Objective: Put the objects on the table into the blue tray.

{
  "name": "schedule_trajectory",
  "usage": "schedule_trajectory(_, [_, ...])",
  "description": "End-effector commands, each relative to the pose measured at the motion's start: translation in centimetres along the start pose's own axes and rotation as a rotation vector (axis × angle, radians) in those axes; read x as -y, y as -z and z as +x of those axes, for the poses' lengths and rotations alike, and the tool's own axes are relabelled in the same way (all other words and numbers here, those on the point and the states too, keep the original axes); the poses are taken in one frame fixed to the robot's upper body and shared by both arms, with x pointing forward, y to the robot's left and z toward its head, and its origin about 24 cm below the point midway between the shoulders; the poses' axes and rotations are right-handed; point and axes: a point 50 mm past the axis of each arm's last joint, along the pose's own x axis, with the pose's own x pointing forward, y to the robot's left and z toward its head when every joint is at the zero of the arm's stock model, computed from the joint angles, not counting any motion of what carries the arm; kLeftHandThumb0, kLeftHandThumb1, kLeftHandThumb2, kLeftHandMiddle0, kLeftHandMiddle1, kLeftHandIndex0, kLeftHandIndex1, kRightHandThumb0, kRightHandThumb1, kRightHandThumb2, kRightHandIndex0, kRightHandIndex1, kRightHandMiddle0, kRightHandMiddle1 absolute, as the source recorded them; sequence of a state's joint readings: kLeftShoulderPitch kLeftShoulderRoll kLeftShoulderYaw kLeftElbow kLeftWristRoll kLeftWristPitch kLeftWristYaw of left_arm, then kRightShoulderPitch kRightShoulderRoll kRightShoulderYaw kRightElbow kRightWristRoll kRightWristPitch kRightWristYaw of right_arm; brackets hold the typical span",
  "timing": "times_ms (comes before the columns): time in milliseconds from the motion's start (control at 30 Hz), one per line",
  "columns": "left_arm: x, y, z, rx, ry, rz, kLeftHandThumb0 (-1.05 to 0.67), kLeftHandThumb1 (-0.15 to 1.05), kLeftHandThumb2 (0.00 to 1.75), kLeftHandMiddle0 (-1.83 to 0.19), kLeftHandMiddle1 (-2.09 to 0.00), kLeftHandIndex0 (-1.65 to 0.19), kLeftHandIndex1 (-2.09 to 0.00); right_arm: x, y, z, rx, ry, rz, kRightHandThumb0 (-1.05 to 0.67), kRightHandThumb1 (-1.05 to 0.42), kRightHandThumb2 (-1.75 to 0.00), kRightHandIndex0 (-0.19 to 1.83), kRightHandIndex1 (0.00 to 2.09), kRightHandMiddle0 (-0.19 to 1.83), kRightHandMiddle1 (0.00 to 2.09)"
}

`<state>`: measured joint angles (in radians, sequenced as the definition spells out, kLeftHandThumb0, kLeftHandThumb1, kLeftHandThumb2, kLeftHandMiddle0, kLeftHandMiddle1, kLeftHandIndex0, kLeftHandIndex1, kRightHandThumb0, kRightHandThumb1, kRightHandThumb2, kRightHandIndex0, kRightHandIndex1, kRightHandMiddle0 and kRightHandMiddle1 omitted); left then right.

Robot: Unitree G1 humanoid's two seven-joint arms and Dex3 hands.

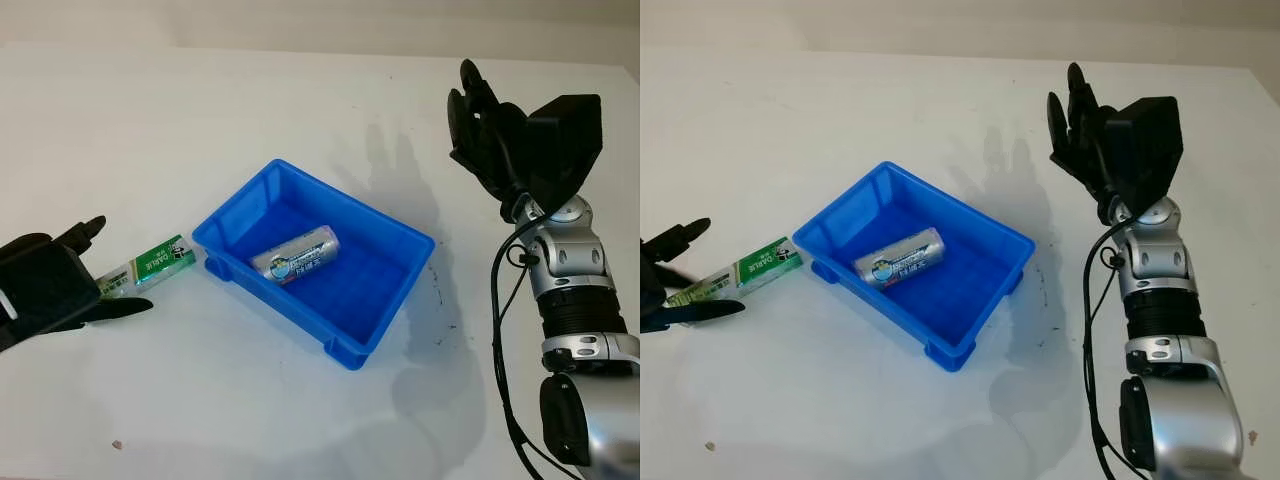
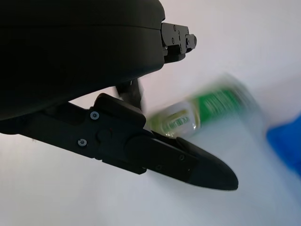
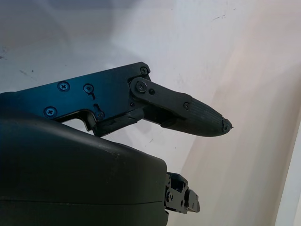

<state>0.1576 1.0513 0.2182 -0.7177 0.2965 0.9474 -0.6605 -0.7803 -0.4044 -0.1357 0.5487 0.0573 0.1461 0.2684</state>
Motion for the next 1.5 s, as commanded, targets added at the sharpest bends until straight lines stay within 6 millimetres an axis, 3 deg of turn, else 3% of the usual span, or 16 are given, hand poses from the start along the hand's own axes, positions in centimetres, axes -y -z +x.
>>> schedule_trajectory(0, [0.9,-0.1,-0.1,-0.002,0.057,0.039,-0.98,1.01,0.05,-0.55,-2.09,0.06,-0.06,0.5,-0.7,-0.1,0.021,0.010,-0.001,-0.65,-1.05,-0.74,-0.19,0.00,-0.19,0.00])
schedule_trajectory(100, [1.9,0.7,0.9,-0.056,0.093,0.070,-1.02,1.03,0.06,0.02,-2.07,0.07,-0.05,0.4,-0.7,0.0,0.016,0.011,0.002,-0.64,-1.05,-0.73,-0.19,0.00,-0.19,0.00])
schedule_trajectory(167, [2.6,1.3,1.5,-0.080,0.089,0.117,-1.02,1.04,0.06,0.10,-2.09,0.07,-0.05,0.3,-0.7,0.0,0.015,0.011,0.002,-0.64,-1.05,-0.74,-0.19,0.00,-0.19,0.00])
schedule_trajectory(300, [3.5,1.9,2.7,-0.088,0.039,0.201,-0.95,1.05,0.10,-0.03,-2.09,-0.10,-0.16,0.5,-0.8,0.0,0.019,0.010,0.004,-0.64,-1.05,-0.74,-0.19,0.00,-0.19,0.00])
schedule_trajectory(367, [3.8,1.9,3.1,-0.083,0.016,0.236,-0.89,1.05,0.08,-0.02,-2.09,0.08,-0.63,0.5,-0.8,0.0,0.019,0.012,0.004,-0.64,-1.05,-0.74,-0.19,0.00,-0.19,0.00])
schedule_trajectory(400, [3.9,1.9,3.3,-0.069,-0.007,0.256,-0.77,1.05,0.13,0.05,-1.58,0.12,-0.78,0.5,-0.8,0.0,0.018,0.012,0.002,-0.64,-1.05,-0.73,-0.19,0.00,-0.19,0.00])
schedule_trajectory(467, [4.0,1.9,3.6,-0.050,-0.034,0.277,-0.66,1.05,0.17,-0.01,-1.42,0.10,-0.92,0.5,-0.8,-0.1,0.017,0.013,-0.001,-0.65,-1.05,-0.73,-0.19,0.00,-0.19,0.00])
schedule_trajectory(567, [4.0,1.7,3.9,-0.031,-0.067,0.310,-0.54,1.05,0.29,-0.28,-1.77,-0.02,-1.60,0.6,-0.8,-0.2,0.020,0.013,0.001,-0.65,-1.05,-0.73,-0.19,0.00,-0.19,0.00])
schedule_trajectory(667, [3.7,1.4,4.0,-0.016,-0.092,0.308,-0.51,1.05,0.42,-0.43,-1.63,-0.11,-1.79,0.6,-0.9,-0.2,0.023,0.014,0.000,-0.64,-1.05,-0.74,-0.19,0.00,-0.19,0.00])
schedule_trajectory(733, [3.4,1.2,4.1,-0.012,-0.114,0.321,-0.50,1.05,0.47,-0.53,-1.86,-0.16,-2.01,0.5,-0.9,-0.2,0.022,0.015,-0.003,-0.65,-1.05,-0.73,-0.19,0.00,-0.19,0.00])
schedule_trajectory(833, [3.2,1.0,4.2,0.010,-0.161,0.398,-0.51,1.05,0.52,-0.55,-2.06,-0.24,-2.08,0.5,-0.8,-0.1,0.018,0.014,-0.004,-0.67,-1.05,-0.71,-0.19,0.00,-0.19,0.00])
schedule_trajectory(1000, [3.2,1.0,4.4,0.041,-0.210,0.476,-0.49,1.05,0.59,-0.80,-2.09,0.00,-2.09,0.4,-0.8,-0.1,0.018,0.010,-0.002,-0.66,-1.05,-0.71,-0.19,0.00,-0.19,0.00])
schedule_trajectory(1100, [3.0,0.7,4.6,0.039,-0.210,0.451,-0.50,1.05,0.56,-0.84,-2.09,0.01,-2.09,0.4,-0.8,-0.1,0.015,0.011,-0.004,-0.65,-1.05,-0.72,-0.19,0.00,-0.19,0.00])
schedule_trajectory(1267, [2.4,0.0,4.8,0.098,-0.273,0.437,-0.50,1.05,0.59,-0.83,-2.09,-0.25,-2.09,0.5,-0.8,-0.1,0.023,0.009,0.006,-0.65,-1.05,-0.71,-0.19,0.00,-0.19,0.00])
schedule_trajectory(1333, [2.3,-0.1,4.9,0.130,-0.305,0.441,-0.43,1.05,0.57,-0.96,-2.09,-0.40,-2.09,0.6,-0.8,-0.1,0.022,0.009,0.006,-0.66,-1.05,-0.70,-0.19,0.00,-0.19,0.00])
schedule_trajectory(1467, [1.3,-0.6,4.9,0.181,-0.354,0.500,-0.38,1.05,0.55,-0.98,-2.09,-0.42,-2.09,0.6,-0.8,-0.1,0.025,0.005,0.007,-0.65,-1.05,-0.70,-0.19,0.00,-0.19,0.00])
